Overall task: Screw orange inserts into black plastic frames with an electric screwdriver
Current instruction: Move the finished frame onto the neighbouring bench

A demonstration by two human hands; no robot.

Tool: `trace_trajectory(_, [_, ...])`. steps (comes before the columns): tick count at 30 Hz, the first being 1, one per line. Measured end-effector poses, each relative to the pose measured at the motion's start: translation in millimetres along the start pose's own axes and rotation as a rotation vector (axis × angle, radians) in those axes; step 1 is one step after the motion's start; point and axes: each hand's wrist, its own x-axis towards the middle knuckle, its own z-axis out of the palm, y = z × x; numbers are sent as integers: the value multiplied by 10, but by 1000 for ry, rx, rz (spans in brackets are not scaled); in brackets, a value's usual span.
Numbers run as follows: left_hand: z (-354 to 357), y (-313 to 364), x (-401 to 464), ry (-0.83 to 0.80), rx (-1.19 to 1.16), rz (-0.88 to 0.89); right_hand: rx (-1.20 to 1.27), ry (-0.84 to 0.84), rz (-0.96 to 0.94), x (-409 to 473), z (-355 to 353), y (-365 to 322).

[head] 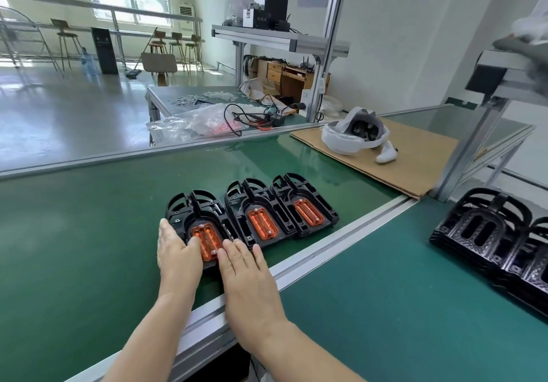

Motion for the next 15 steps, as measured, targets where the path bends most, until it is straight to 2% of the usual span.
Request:
trace_trajectory(4, [27,1,-14,28,133,29,-6,-21,0,-3,22,12])
trace_trajectory(15, [-15,96,-85,98,186,32,81,28,67,-120,-39,65])
